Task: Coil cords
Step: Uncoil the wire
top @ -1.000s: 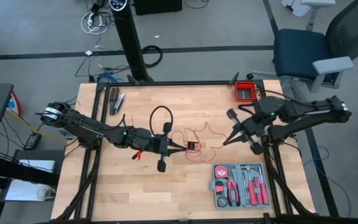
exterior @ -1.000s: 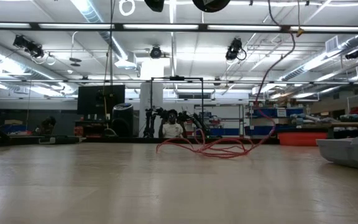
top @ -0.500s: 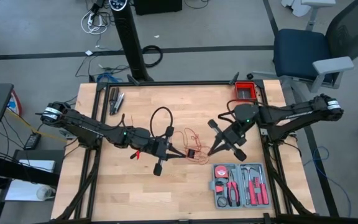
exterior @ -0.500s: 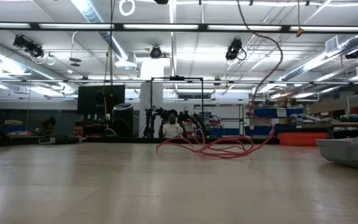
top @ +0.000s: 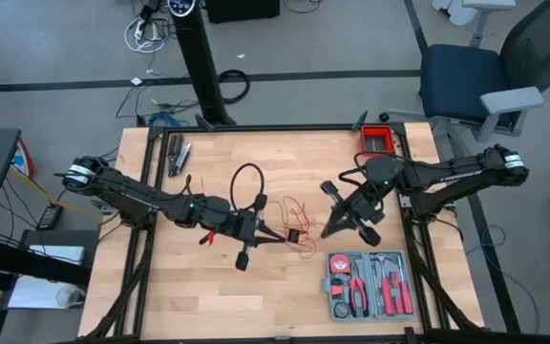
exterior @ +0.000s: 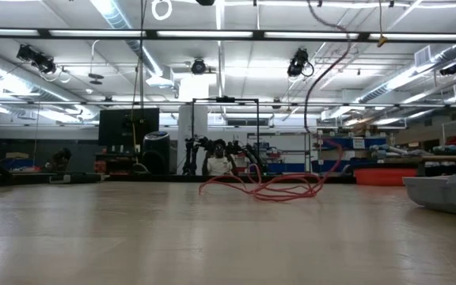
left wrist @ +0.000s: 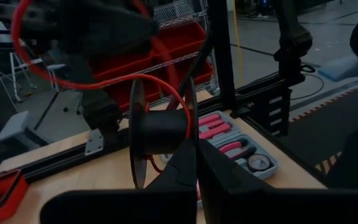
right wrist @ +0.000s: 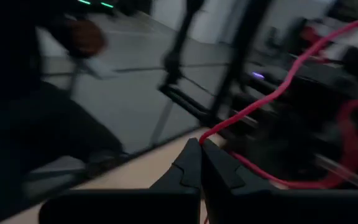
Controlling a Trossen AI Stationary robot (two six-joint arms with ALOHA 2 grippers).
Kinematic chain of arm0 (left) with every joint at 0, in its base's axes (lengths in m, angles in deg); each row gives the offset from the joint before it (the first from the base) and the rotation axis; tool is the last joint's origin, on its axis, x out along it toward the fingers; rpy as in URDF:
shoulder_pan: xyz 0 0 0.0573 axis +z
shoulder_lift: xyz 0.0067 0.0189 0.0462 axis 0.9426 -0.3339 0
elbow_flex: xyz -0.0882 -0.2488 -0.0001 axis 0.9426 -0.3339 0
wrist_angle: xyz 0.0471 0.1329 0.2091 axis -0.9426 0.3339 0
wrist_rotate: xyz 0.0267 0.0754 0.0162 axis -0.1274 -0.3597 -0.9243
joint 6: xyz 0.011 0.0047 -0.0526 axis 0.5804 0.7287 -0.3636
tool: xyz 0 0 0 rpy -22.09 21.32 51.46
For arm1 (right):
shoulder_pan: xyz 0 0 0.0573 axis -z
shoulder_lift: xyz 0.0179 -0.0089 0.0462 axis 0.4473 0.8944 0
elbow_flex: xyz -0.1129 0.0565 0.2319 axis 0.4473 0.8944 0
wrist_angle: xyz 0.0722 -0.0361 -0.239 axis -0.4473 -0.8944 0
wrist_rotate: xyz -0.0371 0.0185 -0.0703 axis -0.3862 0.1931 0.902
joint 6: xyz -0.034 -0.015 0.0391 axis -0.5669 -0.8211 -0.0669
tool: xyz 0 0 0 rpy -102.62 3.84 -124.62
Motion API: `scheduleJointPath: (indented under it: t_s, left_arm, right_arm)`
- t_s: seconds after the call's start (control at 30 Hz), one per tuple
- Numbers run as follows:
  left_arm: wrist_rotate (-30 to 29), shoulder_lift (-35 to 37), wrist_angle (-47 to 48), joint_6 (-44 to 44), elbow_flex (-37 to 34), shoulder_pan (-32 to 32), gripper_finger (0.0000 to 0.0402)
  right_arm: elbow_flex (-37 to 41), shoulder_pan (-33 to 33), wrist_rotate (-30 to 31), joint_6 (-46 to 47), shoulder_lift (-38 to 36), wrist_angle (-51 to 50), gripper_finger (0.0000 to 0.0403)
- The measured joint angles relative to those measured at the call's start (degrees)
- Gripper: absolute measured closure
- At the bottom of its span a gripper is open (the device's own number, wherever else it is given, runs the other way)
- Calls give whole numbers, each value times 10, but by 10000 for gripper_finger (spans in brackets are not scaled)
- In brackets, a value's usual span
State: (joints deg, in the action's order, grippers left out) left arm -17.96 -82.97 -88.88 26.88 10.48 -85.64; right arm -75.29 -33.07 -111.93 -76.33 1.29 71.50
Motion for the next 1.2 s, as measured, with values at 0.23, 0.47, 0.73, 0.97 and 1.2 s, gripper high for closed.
scheduleJointPath:
  t_s: [0.23, 0.47, 0.73, 0.97, 1.2]
  left_arm:
    - [16, 0, -21, -6, 0, -14, 398]
    - [45, 0, -57, -7, 0, -26, 398]
    - [85, 0, -116, 19, 0, -27, 398]
    - [85, 0, -181, 80, 0, -27, 398]
    - [77, 0, -232, 145, 0, -26, 398]
  right_arm:
    - [0, 17, 120, 4, 9, 14, 403]
    - [0, 16, 244, 20, 56, 70, 403]
    - [0, 9, 246, 53, 114, 87, 403]
    - [0, -3, 185, 68, 132, 47, 403]
    - [0, -3, 166, 114, 130, -51, 403]
